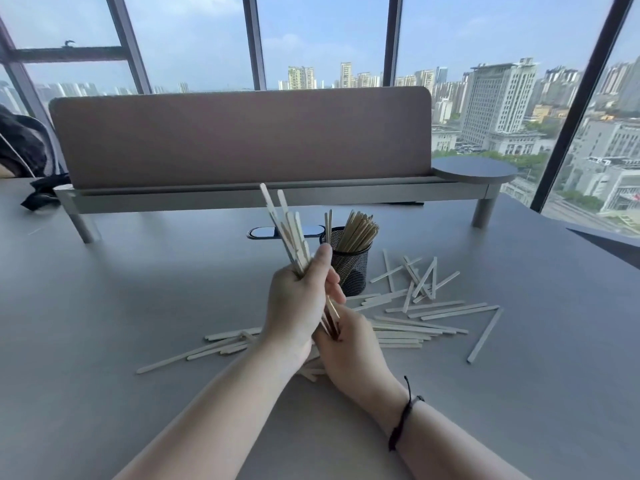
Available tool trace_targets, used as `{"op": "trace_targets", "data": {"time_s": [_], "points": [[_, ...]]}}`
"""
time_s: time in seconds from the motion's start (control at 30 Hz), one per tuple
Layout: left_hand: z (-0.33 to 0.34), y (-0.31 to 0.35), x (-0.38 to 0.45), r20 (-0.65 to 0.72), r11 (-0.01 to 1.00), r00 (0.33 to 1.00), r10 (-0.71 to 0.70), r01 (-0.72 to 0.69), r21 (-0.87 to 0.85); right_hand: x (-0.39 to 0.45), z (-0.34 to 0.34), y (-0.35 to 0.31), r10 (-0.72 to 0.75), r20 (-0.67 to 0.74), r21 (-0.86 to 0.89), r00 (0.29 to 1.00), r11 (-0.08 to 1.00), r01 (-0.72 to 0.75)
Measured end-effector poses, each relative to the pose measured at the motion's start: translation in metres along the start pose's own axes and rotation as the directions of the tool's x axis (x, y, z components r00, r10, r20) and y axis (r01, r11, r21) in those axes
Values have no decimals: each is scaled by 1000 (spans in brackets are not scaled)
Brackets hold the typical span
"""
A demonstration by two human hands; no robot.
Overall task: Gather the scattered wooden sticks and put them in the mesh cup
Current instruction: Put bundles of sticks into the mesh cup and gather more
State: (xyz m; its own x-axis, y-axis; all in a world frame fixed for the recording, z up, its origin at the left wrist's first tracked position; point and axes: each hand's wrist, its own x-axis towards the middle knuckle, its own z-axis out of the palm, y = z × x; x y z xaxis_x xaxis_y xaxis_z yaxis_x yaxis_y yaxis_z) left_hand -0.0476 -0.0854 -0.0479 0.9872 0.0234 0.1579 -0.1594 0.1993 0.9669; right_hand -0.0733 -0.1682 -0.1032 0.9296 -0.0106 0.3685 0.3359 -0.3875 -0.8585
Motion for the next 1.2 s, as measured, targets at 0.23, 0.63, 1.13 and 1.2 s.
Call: {"op": "trace_targets", "data": {"time_s": [0.23, 0.63, 1.13, 1.2], "points": [[29, -1, 5, 172, 971, 975, 144, -173, 168, 6, -12, 9, 105, -15, 246, 994, 964, -98], [25, -31, -8, 156, 900, 945, 286, -321, 294, 21, -67, 12, -104, 530, 316, 842, 945, -83], [28, -7, 19, 11, 912, 932, 363, -358, 199, 28, -75, 25, 318, 240, 794, 917, 480, -374], [36, 18, 41, -71, 931, 933, 354, -343, 124, 30, -73, 26, 323, 242, 769, 915, 511, -384]]}}
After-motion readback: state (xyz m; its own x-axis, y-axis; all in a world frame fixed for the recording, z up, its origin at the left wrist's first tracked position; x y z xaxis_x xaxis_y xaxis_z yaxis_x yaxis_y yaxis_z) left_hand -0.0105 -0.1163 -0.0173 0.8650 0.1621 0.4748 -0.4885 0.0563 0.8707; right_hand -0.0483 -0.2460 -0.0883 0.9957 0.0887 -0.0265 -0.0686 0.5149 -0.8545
